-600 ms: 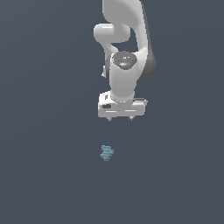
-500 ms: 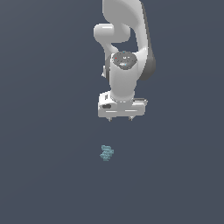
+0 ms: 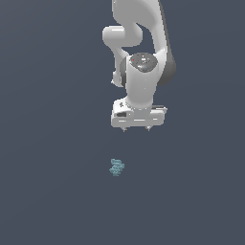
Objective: Pick up the object and move it to a goal position.
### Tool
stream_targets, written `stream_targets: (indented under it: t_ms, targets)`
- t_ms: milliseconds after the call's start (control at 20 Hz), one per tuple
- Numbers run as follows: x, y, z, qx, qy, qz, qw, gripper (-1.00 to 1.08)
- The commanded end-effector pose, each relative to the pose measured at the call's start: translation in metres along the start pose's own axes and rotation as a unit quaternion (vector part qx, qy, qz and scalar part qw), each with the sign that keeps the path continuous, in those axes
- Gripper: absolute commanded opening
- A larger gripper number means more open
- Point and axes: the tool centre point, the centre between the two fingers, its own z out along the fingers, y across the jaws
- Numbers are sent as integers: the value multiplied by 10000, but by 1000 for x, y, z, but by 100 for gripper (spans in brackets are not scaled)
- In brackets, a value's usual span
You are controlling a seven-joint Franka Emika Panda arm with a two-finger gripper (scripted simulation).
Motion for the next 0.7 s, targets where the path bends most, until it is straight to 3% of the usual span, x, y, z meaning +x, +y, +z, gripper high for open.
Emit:
stream_targets:
  t_ms: [0,650]
  targets:
    - [0,-2,-1,0,3,-1,10000,100]
    - [23,15,11,14,-15,657,9978,100]
